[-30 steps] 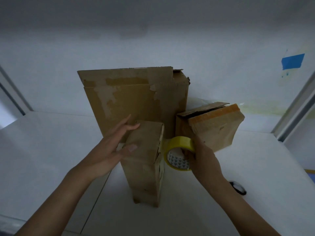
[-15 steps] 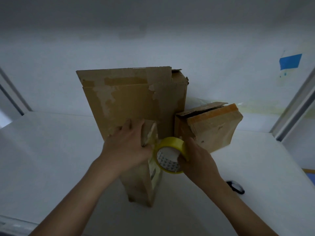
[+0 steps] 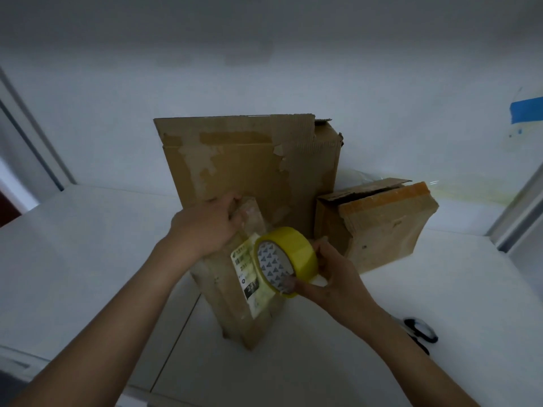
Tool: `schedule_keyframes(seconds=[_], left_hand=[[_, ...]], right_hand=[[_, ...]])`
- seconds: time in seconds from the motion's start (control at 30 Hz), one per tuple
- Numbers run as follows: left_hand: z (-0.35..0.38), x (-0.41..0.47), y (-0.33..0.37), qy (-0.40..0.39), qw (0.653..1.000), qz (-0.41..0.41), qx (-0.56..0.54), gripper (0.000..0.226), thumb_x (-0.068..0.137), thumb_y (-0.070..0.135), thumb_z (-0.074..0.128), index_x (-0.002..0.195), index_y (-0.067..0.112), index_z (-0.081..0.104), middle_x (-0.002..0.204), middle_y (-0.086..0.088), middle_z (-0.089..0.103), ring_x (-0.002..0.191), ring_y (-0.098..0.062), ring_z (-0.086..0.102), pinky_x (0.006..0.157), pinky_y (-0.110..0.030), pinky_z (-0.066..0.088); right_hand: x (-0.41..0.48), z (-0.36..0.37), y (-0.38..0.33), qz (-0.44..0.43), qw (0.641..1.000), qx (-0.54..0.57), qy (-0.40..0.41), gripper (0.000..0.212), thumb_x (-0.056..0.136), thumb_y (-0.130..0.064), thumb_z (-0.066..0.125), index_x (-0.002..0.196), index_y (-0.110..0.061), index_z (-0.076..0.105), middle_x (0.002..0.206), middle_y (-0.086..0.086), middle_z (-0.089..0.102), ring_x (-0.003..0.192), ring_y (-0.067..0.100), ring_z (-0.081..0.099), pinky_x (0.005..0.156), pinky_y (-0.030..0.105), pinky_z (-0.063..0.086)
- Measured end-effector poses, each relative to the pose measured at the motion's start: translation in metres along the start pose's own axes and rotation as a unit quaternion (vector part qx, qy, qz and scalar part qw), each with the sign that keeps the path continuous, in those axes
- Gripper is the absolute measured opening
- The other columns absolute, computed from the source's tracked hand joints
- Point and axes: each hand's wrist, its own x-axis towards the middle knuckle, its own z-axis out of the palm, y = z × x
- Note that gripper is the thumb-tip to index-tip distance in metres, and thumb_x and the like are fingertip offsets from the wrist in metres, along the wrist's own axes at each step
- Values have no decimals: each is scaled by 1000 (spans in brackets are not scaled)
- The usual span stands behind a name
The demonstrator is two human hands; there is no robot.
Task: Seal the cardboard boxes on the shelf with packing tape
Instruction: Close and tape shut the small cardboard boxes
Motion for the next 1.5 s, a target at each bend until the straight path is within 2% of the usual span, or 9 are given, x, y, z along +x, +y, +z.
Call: schedule_keyframes(seconds=[0.2, 0.37, 0.47, 0.57, 0.8, 0.93, 1.07, 1.27, 1.5], left_hand=[[-1, 15, -25, -28, 997, 9, -68, 55, 93, 71, 29, 138, 43, 41, 124, 0, 64, 94, -18, 57, 75, -32, 44], [3, 27, -35, -41, 993, 21, -107, 60, 85, 78, 29, 134, 46, 44, 122, 6, 63, 101, -19, 62, 88, -36, 50], [3, 33, -48, -43, 986, 17, -158, 56, 89, 73, 36, 133, 42, 49, 126, 8, 62, 107, -16, 60, 87, -33, 47], [3, 35, -57, -59, 972, 48, -221, 51, 92, 62, 43, 134, 35, 54, 126, 11, 62, 113, -11, 59, 85, -24, 44], [5, 45, -73, -58, 967, 46, -243, 49, 89, 67, 44, 127, 41, 59, 119, 16, 64, 109, -7, 60, 93, -33, 48], [9, 45, -86, -87, 949, 10, -302, 39, 89, 63, 48, 119, 43, 62, 113, 15, 66, 101, -6, 64, 80, -25, 50], [26, 47, -92, -112, 933, -26, -340, 31, 95, 53, 51, 120, 41, 64, 111, 14, 67, 99, -6, 65, 75, -21, 50], [44, 55, -100, -140, 916, -51, -374, 32, 90, 57, 55, 113, 40, 70, 101, 12, 76, 94, -10, 72, 80, -28, 55], [75, 60, -108, -25, 974, -13, -226, 23, 95, 39, 62, 111, 26, 74, 107, 8, 71, 97, -11, 65, 80, -18, 43]], right_hand=[[8, 3, -8, 30, 991, 132, -21, 35, 74, -54, 72, 83, -21, 64, 82, 4, 63, 82, 18, 61, 78, 41, 50], [15, 7, -6, 49, 994, 101, -12, 65, 68, -68, 71, 85, -6, 61, 88, 29, 58, 82, 43, 58, 75, 54, 48], [14, 3, 7, 88, 996, -15, -16, 54, 76, -59, 70, 63, -11, 49, 60, 8, 45, 58, 13, 46, 58, 32, 36], [8, 6, 29, 158, 971, -179, -21, 59, 82, -57, 64, 64, -2, 53, 57, 5, 40, 51, 7, 39, 53, 25, 31], [-11, 9, 29, 129, 978, -159, -43, 49, 86, -46, 66, 55, -16, 43, 43, -8, 41, 41, 2, 43, 45, 14, 33], [-21, 4, 23, 99, 985, -87, -111, 27, 87, -40, 69, 77, -15, 64, 65, -1, 70, 58, 7, 68, 59, 17, 48], [-19, -8, 12, 94, 990, -39, -95, 40, 80, -54, 67, 74, -15, 62, 58, -4, 66, 55, 5, 62, 56, 12, 40], [-18, -10, 6, 90, 992, -16, -83, 30, 80, -42, 66, 62, -24, 51, 44, -14, 51, 45, -4, 48, 51, 8, 33], [-15, -1, 14, 62, 996, -12, -66, 26, 75, -60, 72, 73, -37, 59, 69, -2, 62, 71, 16, 63, 64, 29, 45]])
